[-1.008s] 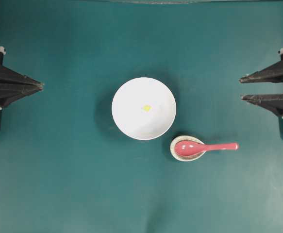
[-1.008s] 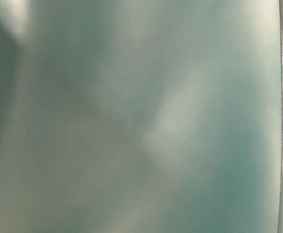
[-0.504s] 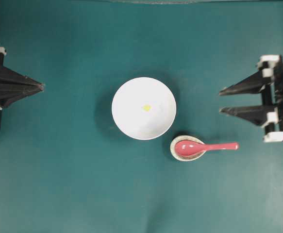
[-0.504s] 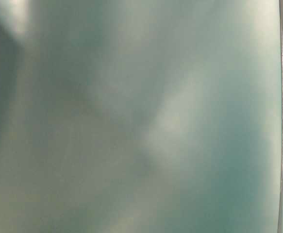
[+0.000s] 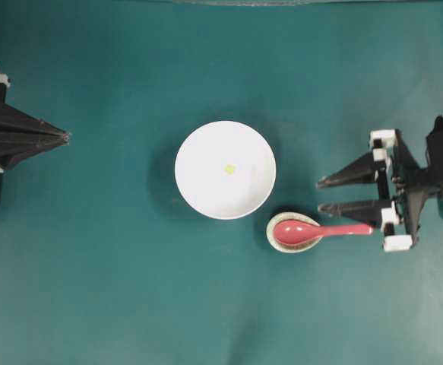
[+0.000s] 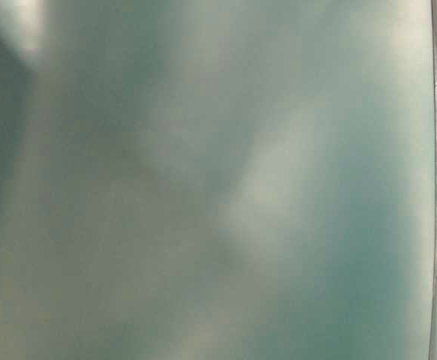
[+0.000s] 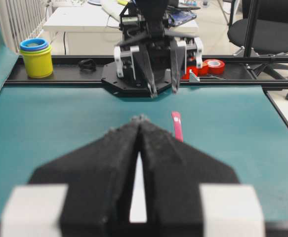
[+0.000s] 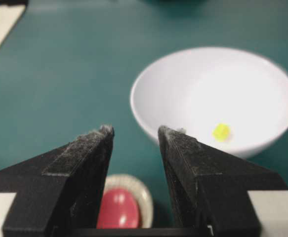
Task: Scoop the yellow hexagonal prism block from the bowl with a spoon using the right arm.
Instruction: 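Lower the open right gripper around the pink spoon handle and close it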
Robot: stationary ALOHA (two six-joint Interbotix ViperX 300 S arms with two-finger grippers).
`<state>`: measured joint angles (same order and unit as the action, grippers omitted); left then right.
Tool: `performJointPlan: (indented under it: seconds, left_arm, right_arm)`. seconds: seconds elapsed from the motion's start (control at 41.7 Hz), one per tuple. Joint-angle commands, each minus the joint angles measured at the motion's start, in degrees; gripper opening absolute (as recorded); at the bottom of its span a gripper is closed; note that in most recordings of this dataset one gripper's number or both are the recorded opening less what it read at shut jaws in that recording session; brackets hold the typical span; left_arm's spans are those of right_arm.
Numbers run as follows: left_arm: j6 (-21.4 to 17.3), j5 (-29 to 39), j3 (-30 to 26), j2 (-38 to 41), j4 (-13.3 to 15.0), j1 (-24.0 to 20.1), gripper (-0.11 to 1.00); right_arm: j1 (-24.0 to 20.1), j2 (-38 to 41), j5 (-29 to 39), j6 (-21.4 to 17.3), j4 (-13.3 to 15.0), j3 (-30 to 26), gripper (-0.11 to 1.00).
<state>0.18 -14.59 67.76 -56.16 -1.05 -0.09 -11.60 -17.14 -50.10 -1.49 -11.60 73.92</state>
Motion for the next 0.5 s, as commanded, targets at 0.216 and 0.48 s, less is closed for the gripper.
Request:
performJointPlan:
  seconds: [0.216,0.48]
  left_arm:
    - [-0.18,-0.26,-1.23,0.26,-0.09,-0.09,0.01]
    - [-0.09,0.00,-1.14,0.26,-0.09,-0.09,0.01]
  right_arm:
    - [-7.56,8.61,-8.26,0.18,-7.29,1.05,0.49]
    - [-14.94,16.35,-12.22,0.18,-16.00,1.85,0.49]
